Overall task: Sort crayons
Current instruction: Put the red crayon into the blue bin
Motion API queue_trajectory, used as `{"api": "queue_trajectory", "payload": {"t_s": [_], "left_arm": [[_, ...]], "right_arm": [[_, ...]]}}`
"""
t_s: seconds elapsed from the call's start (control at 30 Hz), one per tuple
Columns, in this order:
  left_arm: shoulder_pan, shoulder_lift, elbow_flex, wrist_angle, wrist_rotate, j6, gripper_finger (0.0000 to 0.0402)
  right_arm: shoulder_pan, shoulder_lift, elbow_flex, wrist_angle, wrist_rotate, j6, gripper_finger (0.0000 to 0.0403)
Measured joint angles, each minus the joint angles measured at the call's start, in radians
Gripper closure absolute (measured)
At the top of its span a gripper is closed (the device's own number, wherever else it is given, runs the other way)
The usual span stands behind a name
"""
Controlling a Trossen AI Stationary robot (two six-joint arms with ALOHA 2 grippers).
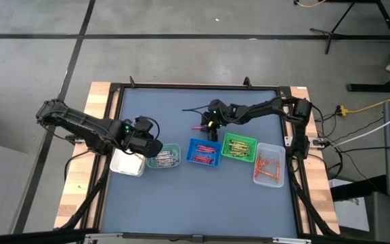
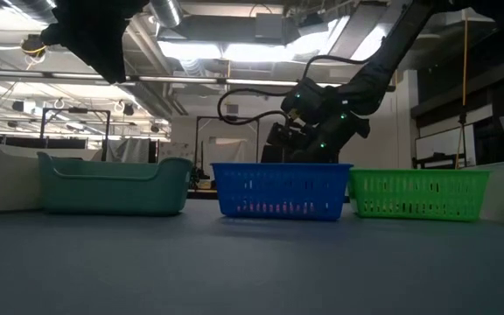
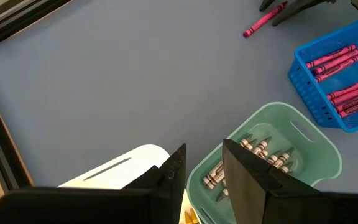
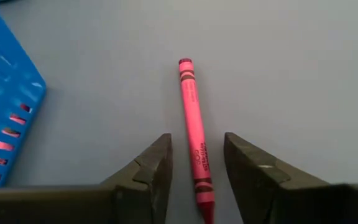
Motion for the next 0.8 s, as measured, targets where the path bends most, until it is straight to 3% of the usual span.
{"api": "queue_trajectory", "payload": {"t_s": [0.5,0.8], "left_arm": [[0.0,0.0,0.0,0.0,0.0,0.0,0.0313],[0.049,0.0,0.0,0.102,-0.021,0.151,0.0313]], "right_arm": [[-0.001,0.002,0.0,-0.001,0.01,0.001,0.0384],[-0.001,0.002,0.0,-0.003,0.01,0.002,0.0382]]}}
